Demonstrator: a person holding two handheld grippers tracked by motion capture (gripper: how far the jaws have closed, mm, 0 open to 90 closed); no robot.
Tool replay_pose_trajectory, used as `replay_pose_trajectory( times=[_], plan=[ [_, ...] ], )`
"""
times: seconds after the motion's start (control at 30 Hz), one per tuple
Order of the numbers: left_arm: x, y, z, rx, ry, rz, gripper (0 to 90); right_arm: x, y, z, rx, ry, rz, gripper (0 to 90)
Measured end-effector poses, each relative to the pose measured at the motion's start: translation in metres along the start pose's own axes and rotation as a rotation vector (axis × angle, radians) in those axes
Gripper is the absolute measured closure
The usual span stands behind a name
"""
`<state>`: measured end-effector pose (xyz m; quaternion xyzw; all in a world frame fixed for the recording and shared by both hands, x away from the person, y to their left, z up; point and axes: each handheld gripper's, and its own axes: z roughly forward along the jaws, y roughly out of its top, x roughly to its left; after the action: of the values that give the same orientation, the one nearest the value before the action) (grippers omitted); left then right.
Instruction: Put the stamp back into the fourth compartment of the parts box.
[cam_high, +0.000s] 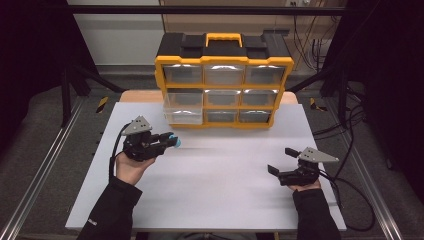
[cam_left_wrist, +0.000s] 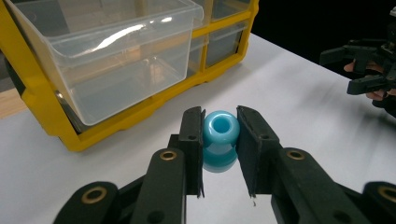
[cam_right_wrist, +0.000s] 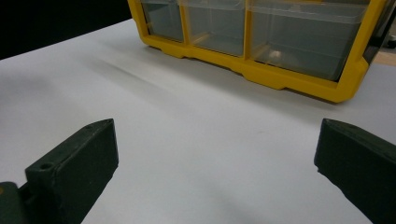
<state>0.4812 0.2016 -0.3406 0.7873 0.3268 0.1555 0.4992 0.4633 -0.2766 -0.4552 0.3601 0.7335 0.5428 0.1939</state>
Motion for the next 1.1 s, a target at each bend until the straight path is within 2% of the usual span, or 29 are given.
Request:
replay_pose_trajectory(
  times=[0.37, 0.5, 1.1],
  plan=[
    [0.001, 0.015, -0.004, -0.001, 0.013, 0.016, 71.7, 0.000, 0.000, 0.000, 0.002, 0.000, -0.001, 0.2],
    [0.001, 0.020, -0.006, -0.016, 0.012, 0.017, 71.7, 0.000, 0.000, 0.000, 0.003, 0.001, -0.001, 0.1],
    [0.002, 0.043, -0.006, -0.028, 0.015, 0.040, 71.6, 0.000, 0.000, 0.000, 0.007, 0.002, 0.001, 0.1]
  ],
)
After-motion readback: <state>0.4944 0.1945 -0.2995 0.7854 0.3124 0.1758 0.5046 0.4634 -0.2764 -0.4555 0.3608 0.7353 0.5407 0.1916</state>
